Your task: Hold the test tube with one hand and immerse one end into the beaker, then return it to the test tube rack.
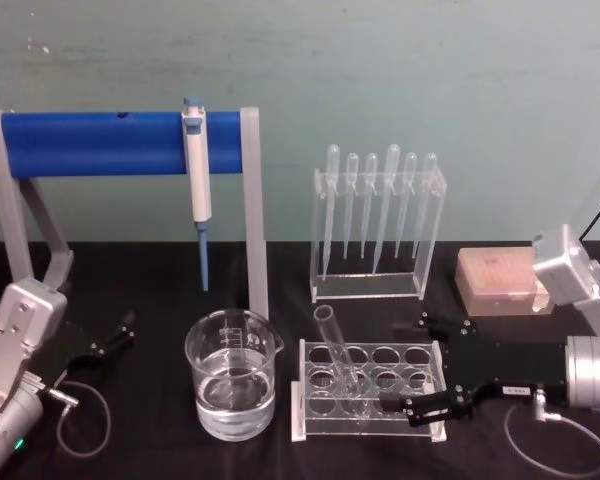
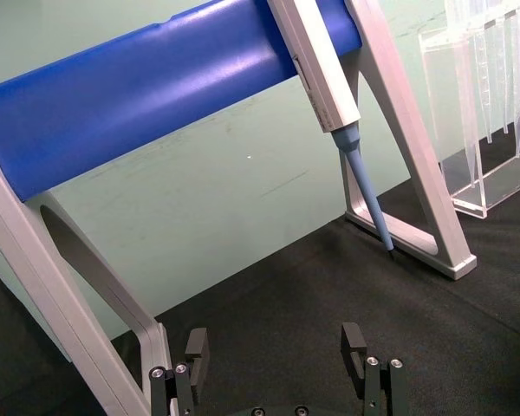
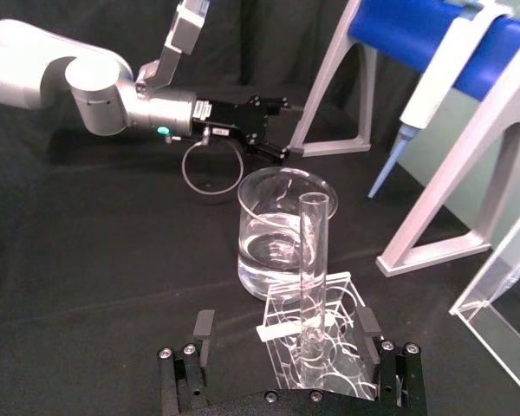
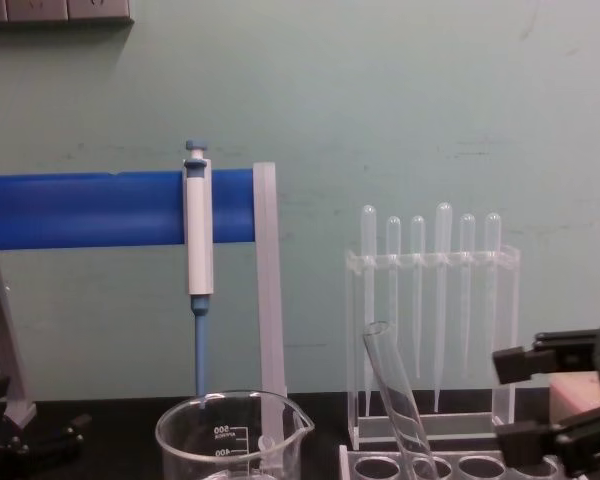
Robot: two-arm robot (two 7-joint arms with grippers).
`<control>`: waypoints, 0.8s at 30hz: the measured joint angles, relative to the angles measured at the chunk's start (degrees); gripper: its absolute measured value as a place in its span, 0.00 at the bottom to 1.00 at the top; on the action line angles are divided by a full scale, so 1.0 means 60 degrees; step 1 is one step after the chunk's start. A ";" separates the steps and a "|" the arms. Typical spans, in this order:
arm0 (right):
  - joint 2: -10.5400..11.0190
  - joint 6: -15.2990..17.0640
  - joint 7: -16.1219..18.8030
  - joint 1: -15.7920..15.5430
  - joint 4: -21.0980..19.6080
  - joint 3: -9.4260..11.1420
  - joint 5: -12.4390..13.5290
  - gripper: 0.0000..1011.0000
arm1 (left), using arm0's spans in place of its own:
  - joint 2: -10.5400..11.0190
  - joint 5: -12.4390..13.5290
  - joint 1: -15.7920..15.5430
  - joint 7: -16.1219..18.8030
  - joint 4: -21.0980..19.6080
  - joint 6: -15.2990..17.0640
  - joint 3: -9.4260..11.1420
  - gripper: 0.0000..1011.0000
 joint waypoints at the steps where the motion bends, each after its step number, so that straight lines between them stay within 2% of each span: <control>1: -0.0043 0.0040 0.0015 0.0085 0.0044 -0.0069 -0.0051 0.99 | 0.0000 0.0000 0.0001 0.0000 0.0000 0.0000 0.0000 0.99; 8: -0.0461 0.0277 0.0167 0.0794 0.0524 -0.0635 -0.0323 0.99 | 0.0000 0.0000 0.0000 0.0000 0.0000 0.0000 0.0000 0.99; 24: -0.1209 0.0472 0.0252 0.1835 0.1489 -0.1425 -0.0549 0.99 | 0.0000 0.0000 0.0000 0.0000 0.0000 0.0000 0.0000 0.99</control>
